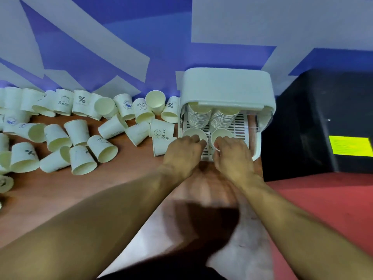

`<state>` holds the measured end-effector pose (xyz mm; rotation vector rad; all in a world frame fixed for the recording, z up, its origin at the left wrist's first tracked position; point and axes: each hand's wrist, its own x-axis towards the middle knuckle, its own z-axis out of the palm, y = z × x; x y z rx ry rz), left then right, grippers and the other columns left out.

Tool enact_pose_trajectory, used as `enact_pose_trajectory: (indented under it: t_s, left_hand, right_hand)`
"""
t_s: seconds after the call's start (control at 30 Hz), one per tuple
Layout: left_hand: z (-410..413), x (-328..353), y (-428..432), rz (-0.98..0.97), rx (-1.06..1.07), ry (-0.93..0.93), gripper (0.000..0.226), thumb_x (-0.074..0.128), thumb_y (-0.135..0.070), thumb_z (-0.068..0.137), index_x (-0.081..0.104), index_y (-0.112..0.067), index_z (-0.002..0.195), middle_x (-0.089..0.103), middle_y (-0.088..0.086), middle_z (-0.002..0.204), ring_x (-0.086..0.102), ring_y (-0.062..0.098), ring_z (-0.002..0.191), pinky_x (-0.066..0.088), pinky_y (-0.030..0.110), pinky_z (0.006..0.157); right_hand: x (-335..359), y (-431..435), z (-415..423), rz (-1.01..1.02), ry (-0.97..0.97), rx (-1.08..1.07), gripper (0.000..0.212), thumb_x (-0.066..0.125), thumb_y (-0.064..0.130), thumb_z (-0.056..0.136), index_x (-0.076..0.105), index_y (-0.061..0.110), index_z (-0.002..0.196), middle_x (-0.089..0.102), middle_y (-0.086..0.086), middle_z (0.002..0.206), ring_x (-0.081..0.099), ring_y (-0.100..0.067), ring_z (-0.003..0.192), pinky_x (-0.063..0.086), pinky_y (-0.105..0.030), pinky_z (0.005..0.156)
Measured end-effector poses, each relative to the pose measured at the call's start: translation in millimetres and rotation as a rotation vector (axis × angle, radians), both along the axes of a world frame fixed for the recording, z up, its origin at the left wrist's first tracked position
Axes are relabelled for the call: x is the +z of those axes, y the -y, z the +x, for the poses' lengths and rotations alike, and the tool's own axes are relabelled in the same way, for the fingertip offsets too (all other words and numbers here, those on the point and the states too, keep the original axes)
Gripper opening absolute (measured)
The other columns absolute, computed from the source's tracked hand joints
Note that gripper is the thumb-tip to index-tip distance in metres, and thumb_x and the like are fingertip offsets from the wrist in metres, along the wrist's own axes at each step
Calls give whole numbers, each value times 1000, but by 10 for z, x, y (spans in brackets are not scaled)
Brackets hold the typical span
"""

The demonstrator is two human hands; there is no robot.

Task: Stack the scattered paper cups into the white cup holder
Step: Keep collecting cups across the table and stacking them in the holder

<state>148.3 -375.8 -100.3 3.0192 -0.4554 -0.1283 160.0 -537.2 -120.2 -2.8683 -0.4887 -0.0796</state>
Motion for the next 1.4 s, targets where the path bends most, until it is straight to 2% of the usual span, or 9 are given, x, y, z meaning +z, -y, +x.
enact_pose_trajectory:
  t_s: [0.23, 0.43, 0.57, 0.7, 0.97, 1.1, 1.2, 1.3, 1.4]
  left_hand:
    - [168, -312, 22, 86, -72, -150, 23, 53, -22, 90, 63, -17, 110, 62, 5, 105, 58, 28, 99, 40, 34, 72]
    - [179, -464, -40, -9, -117, -113, 21, 52, -24, 92, 62, -17, 109, 60, 5, 108, 54, 28, 102, 40, 35, 83]
    - [77, -493, -163, -161, -89, 86, 19, 59, -30, 90, 64, -16, 103, 62, 5, 101, 56, 27, 90, 43, 37, 80]
    - [-142, -369, -440, -241, 33, 183, 23, 58, -28, 89, 65, -15, 107, 62, 6, 104, 55, 28, 89, 45, 40, 76]
    - [-751, -262, -1426, -325, 342, 162, 24, 56, -31, 92, 65, -13, 107, 59, 6, 105, 56, 28, 87, 47, 38, 63]
    - [-999, -269, -1975, -434, 699, 33, 29, 54, -38, 93, 65, -18, 112, 61, 3, 108, 59, 26, 91, 51, 38, 70]
    - [-1108, -306, -2298, -766, 1188, -96, 22, 59, -38, 89, 68, -25, 104, 69, -3, 100, 63, 20, 91, 50, 30, 77]
    - [-1149, -408, -2528, -1111, 1520, -177, 27, 61, -41, 80, 67, -21, 98, 71, 4, 94, 64, 26, 83, 52, 33, 71]
    - [-1122, -490, -2711, -1465, 1785, -257, 46, 67, -46, 71, 68, -9, 99, 71, 12, 87, 64, 28, 69, 50, 31, 57]
  right_hand:
    - [-270, -124, 94, -140, -162, 50, 22, 72, 12, 61, 62, 10, 80, 62, -9, 70, 60, -33, 67, 48, -37, 65]
    - [-311, -120, 74, -83, -119, 18, 17, 66, 25, 78, 64, 11, 87, 64, -8, 79, 60, -32, 75, 48, -39, 70]
    - [-164, -228, 3, 25, -33, -5, 17, 58, 24, 81, 64, 11, 91, 64, -6, 84, 58, -29, 80, 47, -38, 73]
    - [6, -540, -142, 132, 19, 21, 13, 67, 19, 80, 63, 12, 90, 64, -5, 83, 58, -29, 78, 48, -37, 70]
    - [176, -1459, -459, 157, -32, 199, 13, 63, 23, 80, 60, 15, 90, 61, -2, 86, 57, -26, 82, 45, -35, 63]
    - [172, -1955, -561, 265, -219, 141, 17, 62, 31, 83, 62, 21, 98, 64, 6, 89, 61, -15, 81, 51, -30, 68]
    - [155, -2350, -578, 518, -564, -51, 20, 70, 29, 80, 64, 23, 99, 66, 12, 89, 62, -3, 79, 48, -17, 77]
    - [68, -2730, -582, 726, -878, -243, 32, 75, 31, 76, 63, 24, 105, 69, 7, 98, 66, -7, 89, 55, -34, 86]
    - [-31, -3030, -550, 840, -1006, -448, 40, 74, 26, 81, 61, 11, 115, 69, -2, 98, 68, -17, 94, 56, -40, 88]
